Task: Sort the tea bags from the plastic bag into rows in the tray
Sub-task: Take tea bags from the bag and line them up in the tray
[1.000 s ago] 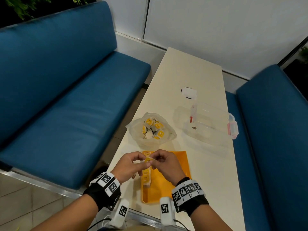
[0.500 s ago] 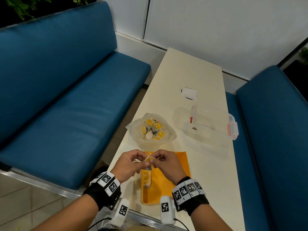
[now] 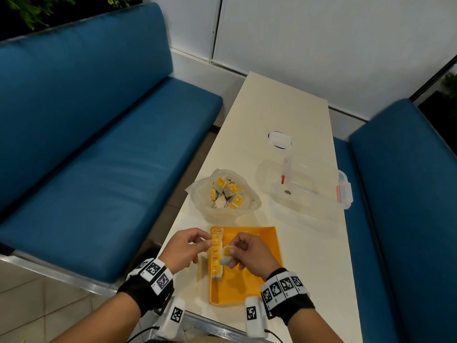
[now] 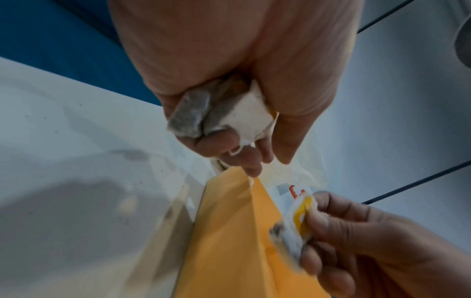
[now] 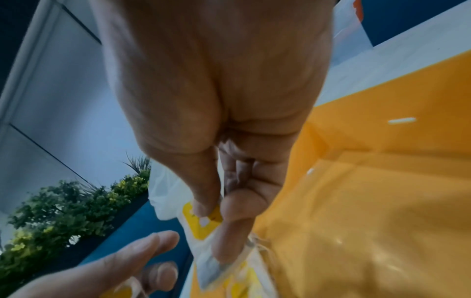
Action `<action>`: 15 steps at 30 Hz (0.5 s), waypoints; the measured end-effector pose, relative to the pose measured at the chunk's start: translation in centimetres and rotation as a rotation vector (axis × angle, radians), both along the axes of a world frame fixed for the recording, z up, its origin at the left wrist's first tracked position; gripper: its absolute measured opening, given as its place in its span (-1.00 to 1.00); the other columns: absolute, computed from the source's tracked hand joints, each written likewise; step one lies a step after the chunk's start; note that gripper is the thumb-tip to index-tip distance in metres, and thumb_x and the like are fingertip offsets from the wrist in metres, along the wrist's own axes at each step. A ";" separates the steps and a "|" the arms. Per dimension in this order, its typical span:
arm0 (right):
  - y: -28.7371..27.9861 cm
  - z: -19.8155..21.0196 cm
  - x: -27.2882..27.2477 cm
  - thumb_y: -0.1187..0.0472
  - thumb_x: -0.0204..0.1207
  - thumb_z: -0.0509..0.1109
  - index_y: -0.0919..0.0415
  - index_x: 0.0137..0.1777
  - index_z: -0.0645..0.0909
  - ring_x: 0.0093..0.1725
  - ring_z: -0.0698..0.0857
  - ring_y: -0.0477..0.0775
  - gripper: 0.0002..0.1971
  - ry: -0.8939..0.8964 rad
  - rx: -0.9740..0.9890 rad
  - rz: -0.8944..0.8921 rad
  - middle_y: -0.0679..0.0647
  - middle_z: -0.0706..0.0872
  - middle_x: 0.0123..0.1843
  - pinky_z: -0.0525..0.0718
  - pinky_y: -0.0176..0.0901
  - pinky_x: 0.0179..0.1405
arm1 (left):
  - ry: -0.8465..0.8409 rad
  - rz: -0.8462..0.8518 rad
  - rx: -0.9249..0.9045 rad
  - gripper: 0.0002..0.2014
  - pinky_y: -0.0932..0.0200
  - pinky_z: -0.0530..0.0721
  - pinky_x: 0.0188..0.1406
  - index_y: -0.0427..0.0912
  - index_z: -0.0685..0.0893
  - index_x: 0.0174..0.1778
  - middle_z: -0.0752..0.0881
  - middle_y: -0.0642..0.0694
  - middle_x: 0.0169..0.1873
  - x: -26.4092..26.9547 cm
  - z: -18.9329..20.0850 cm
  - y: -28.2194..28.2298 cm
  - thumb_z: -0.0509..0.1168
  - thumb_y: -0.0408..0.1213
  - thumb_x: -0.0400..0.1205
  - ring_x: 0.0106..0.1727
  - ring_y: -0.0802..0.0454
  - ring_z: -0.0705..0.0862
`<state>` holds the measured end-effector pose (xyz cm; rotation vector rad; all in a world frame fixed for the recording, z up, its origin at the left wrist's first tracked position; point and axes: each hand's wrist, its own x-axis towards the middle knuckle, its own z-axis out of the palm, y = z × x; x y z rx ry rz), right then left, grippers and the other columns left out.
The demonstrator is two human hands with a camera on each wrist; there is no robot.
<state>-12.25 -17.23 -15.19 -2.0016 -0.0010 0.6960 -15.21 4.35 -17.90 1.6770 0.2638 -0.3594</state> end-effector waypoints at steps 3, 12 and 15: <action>-0.2 -1.1 -0.9 0.37 0.58 0.41 0.18 -0.11 0.58 -0.33 0.80 0.19 -0.89 0.090 -0.037 0.034 0.23 0.78 -0.35 0.70 -0.02 -0.37 | 0.008 -0.066 0.028 -0.90 0.22 0.50 -0.57 -0.03 0.84 0.01 0.75 -0.11 -0.31 -0.5 0.0 0.0 0.53 -0.25 0.60 -0.51 0.06 0.63; 1.2 -3.2 -3.2 0.39 0.57 0.39 0.17 -0.12 0.54 -0.50 0.73 0.04 -0.87 0.238 -0.150 0.064 0.23 0.78 -0.35 0.60 -0.18 -0.50 | -0.026 -0.165 0.136 -0.73 0.32 0.64 -0.17 0.13 0.83 0.02 0.79 -0.14 -0.22 -1.5 -0.6 -0.7 0.62 -0.29 0.48 -0.31 0.29 0.72; 1.9 -3.4 -3.5 0.38 0.57 0.39 0.20 -0.10 0.54 -0.54 0.68 0.04 -0.90 0.238 -0.127 0.034 0.26 0.76 -0.35 0.57 -0.19 -0.54 | -0.038 -0.149 0.129 -0.72 0.35 0.63 -0.10 0.10 0.83 0.01 0.78 -0.17 -0.24 -1.6 -0.7 -1.0 0.61 -0.36 0.48 -0.31 0.34 0.72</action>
